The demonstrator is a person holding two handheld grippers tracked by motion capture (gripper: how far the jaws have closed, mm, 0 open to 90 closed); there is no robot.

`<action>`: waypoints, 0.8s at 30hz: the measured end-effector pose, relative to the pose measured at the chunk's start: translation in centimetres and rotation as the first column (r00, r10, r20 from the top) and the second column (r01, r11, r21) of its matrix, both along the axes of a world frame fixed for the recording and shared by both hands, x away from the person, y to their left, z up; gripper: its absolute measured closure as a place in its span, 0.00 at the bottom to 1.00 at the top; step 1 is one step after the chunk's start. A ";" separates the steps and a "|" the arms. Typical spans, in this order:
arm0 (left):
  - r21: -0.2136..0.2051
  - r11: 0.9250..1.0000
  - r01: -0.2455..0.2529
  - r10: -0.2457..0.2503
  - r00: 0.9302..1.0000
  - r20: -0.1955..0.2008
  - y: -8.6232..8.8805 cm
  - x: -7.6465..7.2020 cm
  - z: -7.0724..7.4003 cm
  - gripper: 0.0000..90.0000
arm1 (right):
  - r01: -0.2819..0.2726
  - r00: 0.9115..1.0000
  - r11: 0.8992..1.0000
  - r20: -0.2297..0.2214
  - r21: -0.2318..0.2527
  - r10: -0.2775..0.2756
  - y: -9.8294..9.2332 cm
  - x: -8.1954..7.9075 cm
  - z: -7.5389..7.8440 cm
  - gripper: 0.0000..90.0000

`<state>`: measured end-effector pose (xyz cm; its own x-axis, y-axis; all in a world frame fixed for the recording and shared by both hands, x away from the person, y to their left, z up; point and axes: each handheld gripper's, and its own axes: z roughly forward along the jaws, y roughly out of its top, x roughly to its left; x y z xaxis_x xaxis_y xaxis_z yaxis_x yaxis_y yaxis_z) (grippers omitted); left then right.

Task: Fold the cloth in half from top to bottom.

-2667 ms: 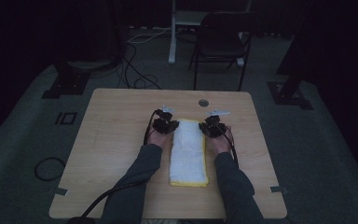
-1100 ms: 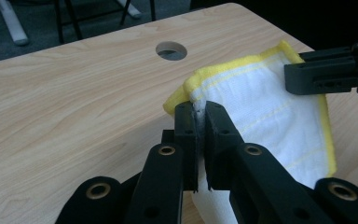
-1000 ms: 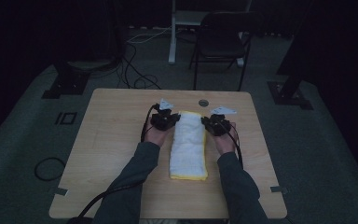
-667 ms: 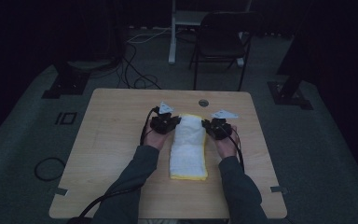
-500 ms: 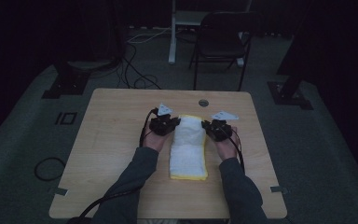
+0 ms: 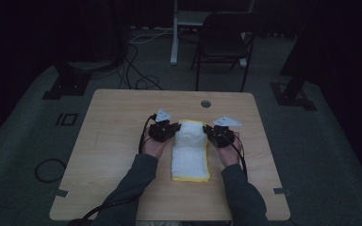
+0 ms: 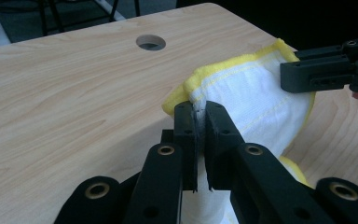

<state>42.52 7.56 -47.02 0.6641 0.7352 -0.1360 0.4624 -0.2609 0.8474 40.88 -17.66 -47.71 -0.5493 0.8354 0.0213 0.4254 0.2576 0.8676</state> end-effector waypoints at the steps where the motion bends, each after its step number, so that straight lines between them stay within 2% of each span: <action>1: -0.007 1.000 0.000 0.000 1.000 -0.003 0.1 -0.1 0.0 0.95 | 0.000 1.000 1.000 0.001 0.002 0.000 0.0 -0.1 0.0 0.94; 21: -0.051 0.999 0.008 -0.009 1.000 -0.018 0.6 -1.7 -0.8 0.94 | -0.020 1.000 1.000 0.014 0.009 0.020 -0.1 -2.1 -0.5 0.94; 24: -0.068 0.998 0.010 -0.012 0.999 -0.031 0.9 -1.9 -1.1 0.94 | -0.021 1.000 1.000 0.016 0.015 0.021 0.0 -2.5 -0.7 0.94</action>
<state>40.66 8.48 -48.08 0.6666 0.7164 -0.2058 0.4863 -0.2089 0.8484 38.38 -17.69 -48.44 -0.5672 0.8232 0.0249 0.4061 0.2532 0.8781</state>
